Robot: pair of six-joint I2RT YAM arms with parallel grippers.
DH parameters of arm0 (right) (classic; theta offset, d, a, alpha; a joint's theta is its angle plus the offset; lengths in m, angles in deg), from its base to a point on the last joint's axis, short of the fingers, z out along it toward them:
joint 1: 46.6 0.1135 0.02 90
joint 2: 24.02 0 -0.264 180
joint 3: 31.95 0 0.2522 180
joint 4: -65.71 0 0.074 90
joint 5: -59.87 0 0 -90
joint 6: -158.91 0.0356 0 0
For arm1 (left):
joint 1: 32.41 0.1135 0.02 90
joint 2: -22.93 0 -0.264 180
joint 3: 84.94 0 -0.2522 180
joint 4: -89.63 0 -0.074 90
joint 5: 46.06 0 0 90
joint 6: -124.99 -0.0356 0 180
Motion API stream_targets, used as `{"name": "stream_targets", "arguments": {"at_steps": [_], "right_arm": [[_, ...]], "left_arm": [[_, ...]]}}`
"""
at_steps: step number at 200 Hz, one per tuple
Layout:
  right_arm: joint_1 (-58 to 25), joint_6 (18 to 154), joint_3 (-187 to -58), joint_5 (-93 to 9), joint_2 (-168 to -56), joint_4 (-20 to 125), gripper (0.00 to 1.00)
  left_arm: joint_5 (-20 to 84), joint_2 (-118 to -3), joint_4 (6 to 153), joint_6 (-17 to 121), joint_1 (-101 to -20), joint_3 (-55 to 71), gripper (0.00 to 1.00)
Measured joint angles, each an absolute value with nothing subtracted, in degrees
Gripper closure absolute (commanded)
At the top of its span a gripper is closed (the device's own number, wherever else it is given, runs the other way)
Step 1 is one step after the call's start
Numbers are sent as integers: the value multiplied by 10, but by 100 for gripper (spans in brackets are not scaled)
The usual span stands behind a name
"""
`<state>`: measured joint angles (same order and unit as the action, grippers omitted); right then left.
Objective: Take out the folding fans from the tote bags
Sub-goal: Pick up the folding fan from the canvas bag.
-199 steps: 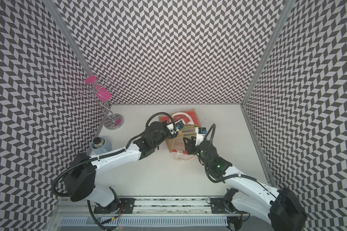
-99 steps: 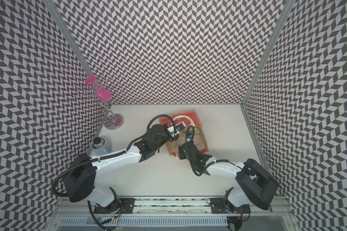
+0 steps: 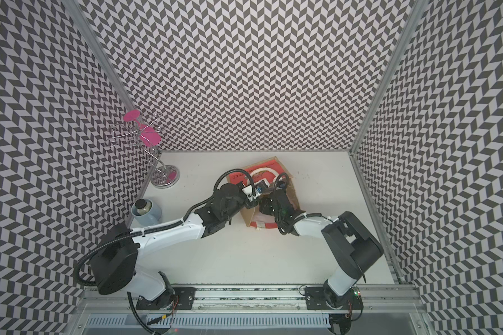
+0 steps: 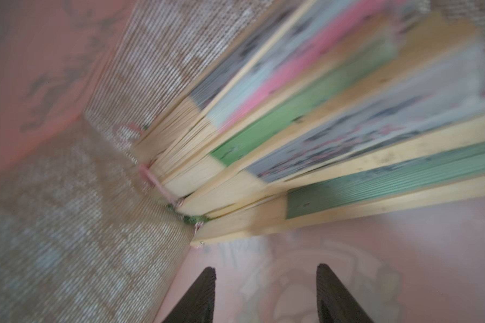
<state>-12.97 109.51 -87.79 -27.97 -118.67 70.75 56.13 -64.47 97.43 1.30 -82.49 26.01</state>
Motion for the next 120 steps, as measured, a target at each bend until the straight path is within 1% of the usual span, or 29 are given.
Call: {"name": "stream_targets", "arguments": {"at_steps": [30,57,86,120], "right_arm": [[-155,1143,-862,-329,-1200,754,48],[-169,1182,-850,-372,-1224,794,50],[-173,1217,-850,-397,-1248,825,51],[-181,1258,-849,-412,-1265,871,54]], "left_arm": [[563,-646,982,17,-826,262,100],[563,-646,991,20,-827,267,100],[563,-648,997,25,-829,269,100],[561,-651,999,27,-835,269,100]]}}
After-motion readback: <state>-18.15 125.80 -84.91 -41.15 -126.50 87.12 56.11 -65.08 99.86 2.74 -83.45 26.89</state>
